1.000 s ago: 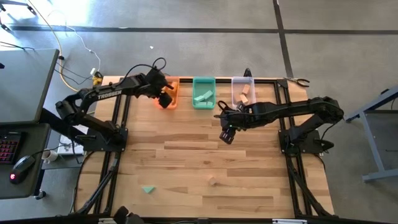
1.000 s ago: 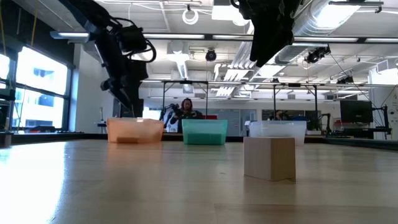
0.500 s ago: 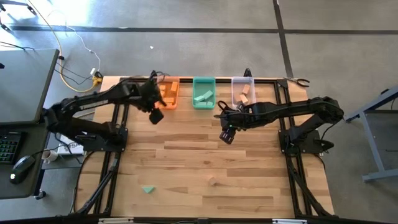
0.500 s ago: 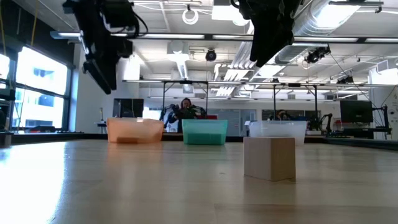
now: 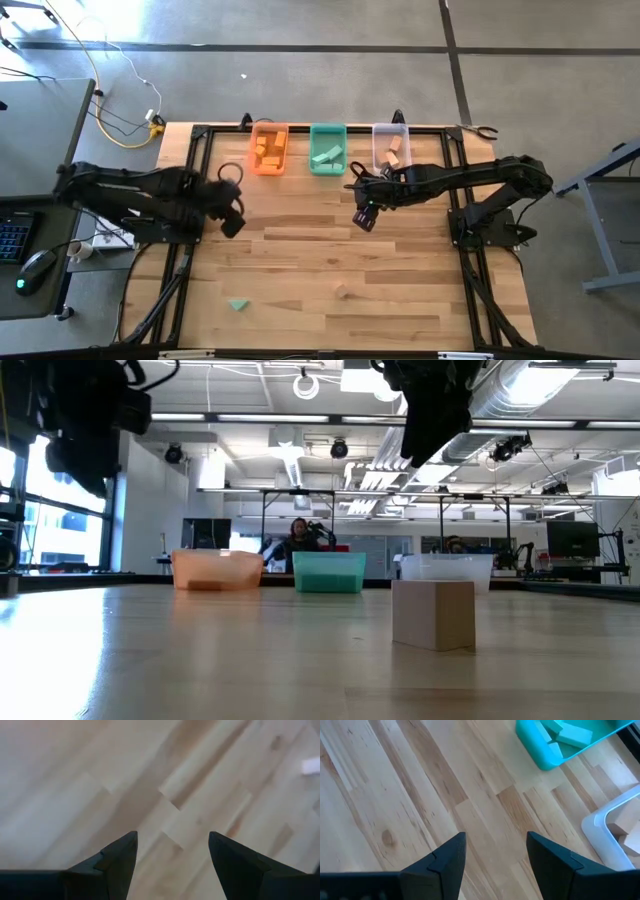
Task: Sort & place blocks by color
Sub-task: Put the blue block into the blue bin
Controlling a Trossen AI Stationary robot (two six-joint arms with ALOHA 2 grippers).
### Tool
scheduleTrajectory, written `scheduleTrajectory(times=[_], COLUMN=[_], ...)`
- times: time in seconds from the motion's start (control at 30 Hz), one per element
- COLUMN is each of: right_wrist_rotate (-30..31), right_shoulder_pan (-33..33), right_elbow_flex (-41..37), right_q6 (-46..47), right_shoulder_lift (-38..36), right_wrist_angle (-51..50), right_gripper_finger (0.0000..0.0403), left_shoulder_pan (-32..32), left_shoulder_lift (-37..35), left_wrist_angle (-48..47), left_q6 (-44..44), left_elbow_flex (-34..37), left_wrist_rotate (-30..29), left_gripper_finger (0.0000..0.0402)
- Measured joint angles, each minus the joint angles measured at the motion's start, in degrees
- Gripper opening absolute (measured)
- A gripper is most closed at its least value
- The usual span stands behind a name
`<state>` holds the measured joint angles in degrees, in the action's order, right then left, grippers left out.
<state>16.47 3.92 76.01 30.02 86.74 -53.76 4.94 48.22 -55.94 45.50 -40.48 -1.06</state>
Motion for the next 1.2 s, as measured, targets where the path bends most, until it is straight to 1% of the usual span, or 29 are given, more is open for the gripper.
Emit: scheduleTrajectory(times=[0.17,0.3,0.53,0.63,0.87,1.03,1.2], right_wrist_rotate=[0.02,0.02,0.04,0.04,0.06,0.06,0.09], right_shoulder_pan=[0.00,0.00,0.00,0.00,0.00,0.00,0.00], right_elbow_flex=[0.00,0.00,0.00,0.00,0.00,0.00,0.00], right_q6=[0.00,0.01,0.00,0.00,-0.26,-0.31,-0.34], right_shoulder_lift=[0.00,0.00,0.00,0.00,0.00,0.02,0.01], right_wrist_angle=[0.06,0.07,0.45,0.54,0.93,1.15,1.57], right_gripper_finger=[0.0195,0.0195,0.0195,0.0195,0.0195,0.0195,0.0195], left_shoulder_pan=[-11.46,-19.81,-32.44,-36.74,-44.21,-48.57,-51.91], left_shoulder_lift=[-0.29,0.52,3.46,5.67,11.88,17.34,21.78], left_wrist_angle=[0.55,1.70,3.19,4.84,14.12,20.58,23.34], left_q6=[10.68,17.86,33.75,38.59,39.45,34.45,28.96], left_elbow_flex=[0.30,0.30,0.30,0.30,0.30,0.30,0.30], left_wrist_rotate=[-3.26,-4.21,-6.58,-8.20,-9.96,-10.08,-10.10], left_gripper_finger=[0.0232,0.0230,0.0230,0.0230,0.0229,0.0229,0.0229])
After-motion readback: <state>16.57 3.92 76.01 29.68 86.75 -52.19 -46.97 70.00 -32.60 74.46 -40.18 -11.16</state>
